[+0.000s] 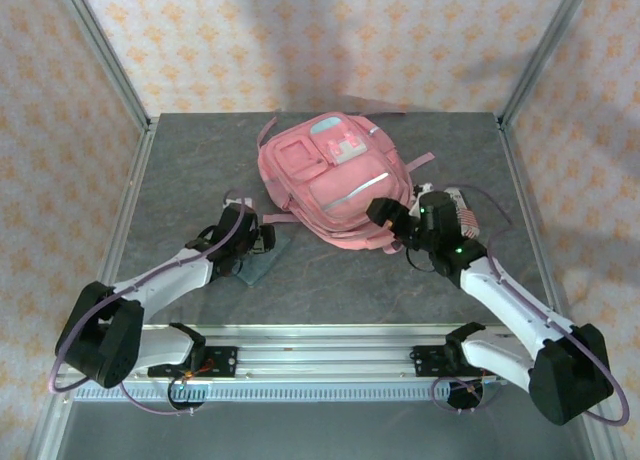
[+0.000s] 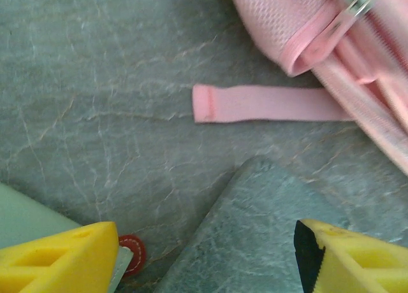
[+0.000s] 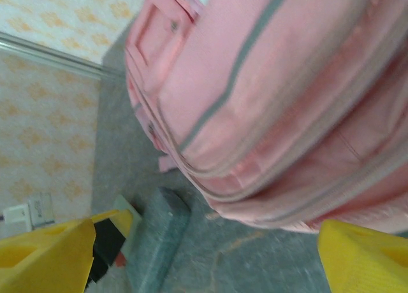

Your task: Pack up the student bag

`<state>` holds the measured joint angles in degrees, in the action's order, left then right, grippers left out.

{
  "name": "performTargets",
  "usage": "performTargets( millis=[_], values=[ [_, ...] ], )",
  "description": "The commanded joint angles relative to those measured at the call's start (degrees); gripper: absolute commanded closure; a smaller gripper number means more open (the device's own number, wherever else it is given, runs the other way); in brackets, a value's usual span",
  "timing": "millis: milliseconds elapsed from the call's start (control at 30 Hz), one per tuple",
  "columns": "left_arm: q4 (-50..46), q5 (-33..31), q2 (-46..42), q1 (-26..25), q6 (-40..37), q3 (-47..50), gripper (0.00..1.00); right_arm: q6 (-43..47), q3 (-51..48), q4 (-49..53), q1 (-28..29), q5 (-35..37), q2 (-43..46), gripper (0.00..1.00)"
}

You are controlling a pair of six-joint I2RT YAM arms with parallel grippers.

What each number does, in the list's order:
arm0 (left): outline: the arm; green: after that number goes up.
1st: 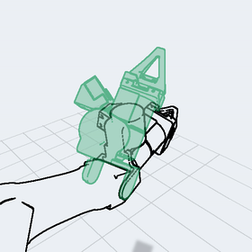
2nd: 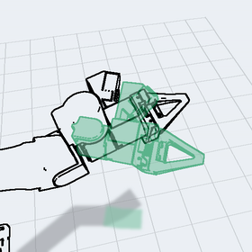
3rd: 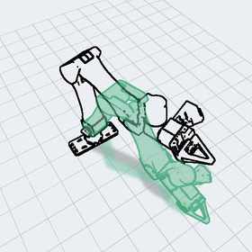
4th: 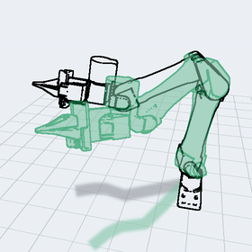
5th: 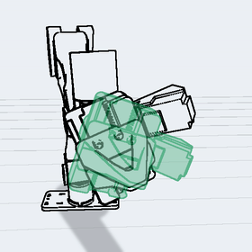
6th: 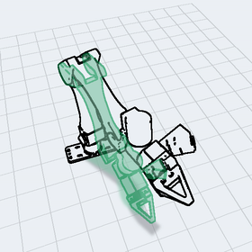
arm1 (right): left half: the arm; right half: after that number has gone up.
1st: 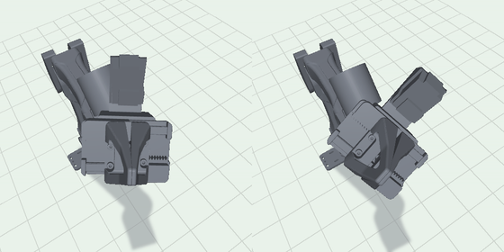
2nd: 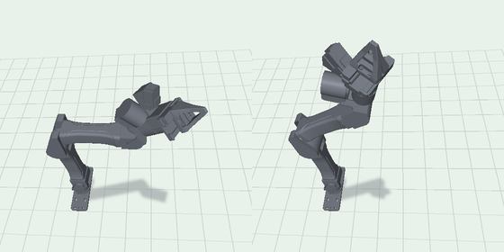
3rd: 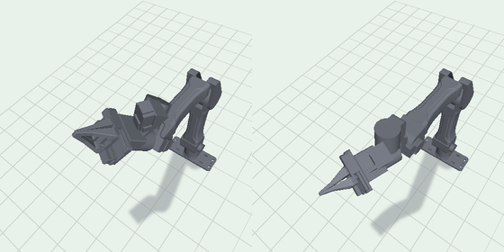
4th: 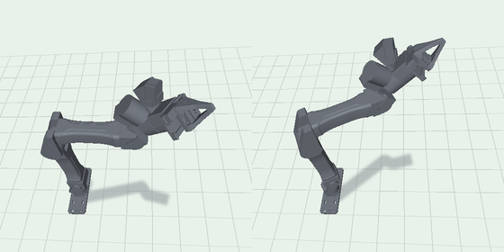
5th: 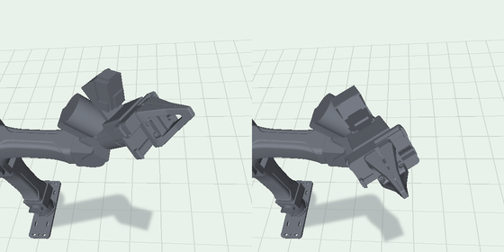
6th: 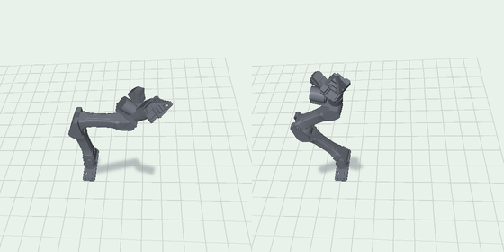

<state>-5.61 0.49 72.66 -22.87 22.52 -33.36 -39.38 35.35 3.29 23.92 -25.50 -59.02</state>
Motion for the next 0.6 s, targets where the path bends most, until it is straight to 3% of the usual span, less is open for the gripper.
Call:
performTargets(
  millis=[0,267,567],
  values=[
    [-2.0,-1.7,2.7,-0.1,0.4,0.2,0.26,1.4,-2.4,0.5,1.7,-1.6,0.3,0.11],
    [-3.7,12.4,2.2,-0.5,4.1,0.5,0.36,0.2,-4.4,-1.6,4.2,-2.2,-0.2,0.11],
    [2.2,22.5,-2.5,-6.1,13.4,6.1,0.39,1.6,-1.6,-2.7,12.3,-1.0,-7.8,0.11]
  ],
)
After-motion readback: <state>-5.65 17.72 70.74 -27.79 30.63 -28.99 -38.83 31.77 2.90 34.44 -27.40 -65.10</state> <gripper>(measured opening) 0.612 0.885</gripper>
